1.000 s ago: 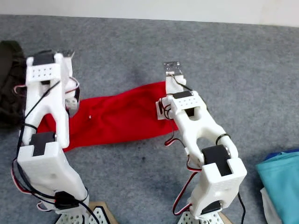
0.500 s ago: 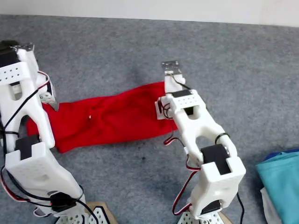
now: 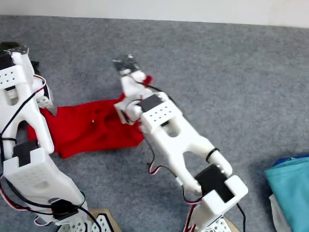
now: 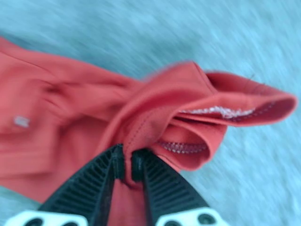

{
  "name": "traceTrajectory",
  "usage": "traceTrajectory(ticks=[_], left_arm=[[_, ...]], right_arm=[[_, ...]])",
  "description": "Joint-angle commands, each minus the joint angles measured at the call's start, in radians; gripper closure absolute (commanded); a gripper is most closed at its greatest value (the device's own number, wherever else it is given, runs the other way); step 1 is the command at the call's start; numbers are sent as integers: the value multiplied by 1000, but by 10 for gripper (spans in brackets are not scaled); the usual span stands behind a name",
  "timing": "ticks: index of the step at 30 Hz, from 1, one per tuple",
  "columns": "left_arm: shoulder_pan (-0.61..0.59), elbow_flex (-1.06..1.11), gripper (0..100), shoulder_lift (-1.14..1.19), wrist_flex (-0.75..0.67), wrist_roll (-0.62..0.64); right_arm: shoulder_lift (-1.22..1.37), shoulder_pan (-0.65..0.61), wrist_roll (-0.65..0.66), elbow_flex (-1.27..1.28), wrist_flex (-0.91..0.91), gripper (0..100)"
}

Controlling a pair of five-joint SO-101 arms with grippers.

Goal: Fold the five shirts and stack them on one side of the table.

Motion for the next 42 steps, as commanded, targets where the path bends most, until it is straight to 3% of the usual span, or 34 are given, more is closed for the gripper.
traceTrajectory(ticks=[1, 7, 19, 32, 34, 38, 42], left_arm=[[-25, -28, 853, -42, -3, 9], [-96, -39, 851, -45, -6, 9], [-266, -39, 849, -45, -100, 9], [-318, -38, 849, -39, -141, 11], [-318, -38, 849, -38, -141, 11], [-337, -39, 849, -44, -157, 11], [-337, -35, 849, -36, -164, 11]], right_arm=[[-8, -84, 8, -131, -16, 991], [159, -203, 12, -315, -137, 991], [509, -374, 14, -711, -137, 991], [748, -503, 15, -989, -137, 985], [760, -504, 15, -1020, -90, 948], [766, -506, 14, -1113, 94, 754], [762, -504, 71, -1219, 170, 744]])
